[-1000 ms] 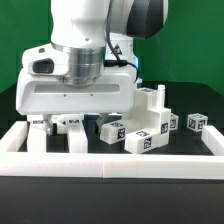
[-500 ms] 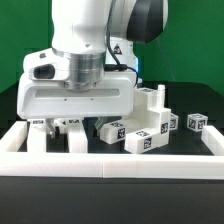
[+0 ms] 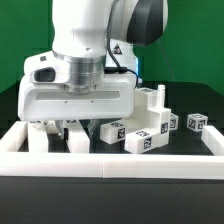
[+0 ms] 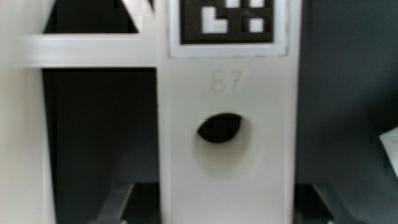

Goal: Assemble chair

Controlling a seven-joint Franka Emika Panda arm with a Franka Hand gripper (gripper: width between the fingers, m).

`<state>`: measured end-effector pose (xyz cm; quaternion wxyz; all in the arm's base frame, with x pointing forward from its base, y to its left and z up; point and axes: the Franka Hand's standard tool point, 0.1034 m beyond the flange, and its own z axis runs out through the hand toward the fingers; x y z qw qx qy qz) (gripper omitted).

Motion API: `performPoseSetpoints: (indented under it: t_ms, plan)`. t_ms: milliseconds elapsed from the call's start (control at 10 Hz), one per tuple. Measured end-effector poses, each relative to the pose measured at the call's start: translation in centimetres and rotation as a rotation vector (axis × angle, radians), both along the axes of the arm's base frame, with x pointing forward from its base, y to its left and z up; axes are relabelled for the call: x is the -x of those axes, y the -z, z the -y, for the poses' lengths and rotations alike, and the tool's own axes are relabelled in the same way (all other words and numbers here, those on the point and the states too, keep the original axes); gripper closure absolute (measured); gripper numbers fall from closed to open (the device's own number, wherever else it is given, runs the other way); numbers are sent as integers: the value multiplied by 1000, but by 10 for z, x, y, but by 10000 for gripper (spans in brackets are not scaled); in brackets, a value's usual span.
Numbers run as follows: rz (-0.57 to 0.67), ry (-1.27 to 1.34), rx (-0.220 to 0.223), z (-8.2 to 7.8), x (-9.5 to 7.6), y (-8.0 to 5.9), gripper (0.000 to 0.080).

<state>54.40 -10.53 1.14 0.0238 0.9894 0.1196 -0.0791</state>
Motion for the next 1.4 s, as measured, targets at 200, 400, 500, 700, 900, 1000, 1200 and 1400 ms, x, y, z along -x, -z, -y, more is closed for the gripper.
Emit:
performPoseSetpoints:
  t_ms: [200, 400, 500, 700, 900, 1000, 1200, 1400]
  plan:
    - [0, 0, 0, 0, 0, 0, 511]
    - [0, 0, 0, 0, 0, 0, 511]
    - [-8, 7, -8, 0, 0, -14, 511]
    - [0, 18, -22, 1, -4, -41, 511]
    - [16, 18, -31, 0, -8, -62, 511]
    - [25, 10, -33, 0, -10, -67, 509]
    - [15, -39, -37, 1, -8, -62, 509]
    - [9, -138, -51, 2, -8, -63, 509]
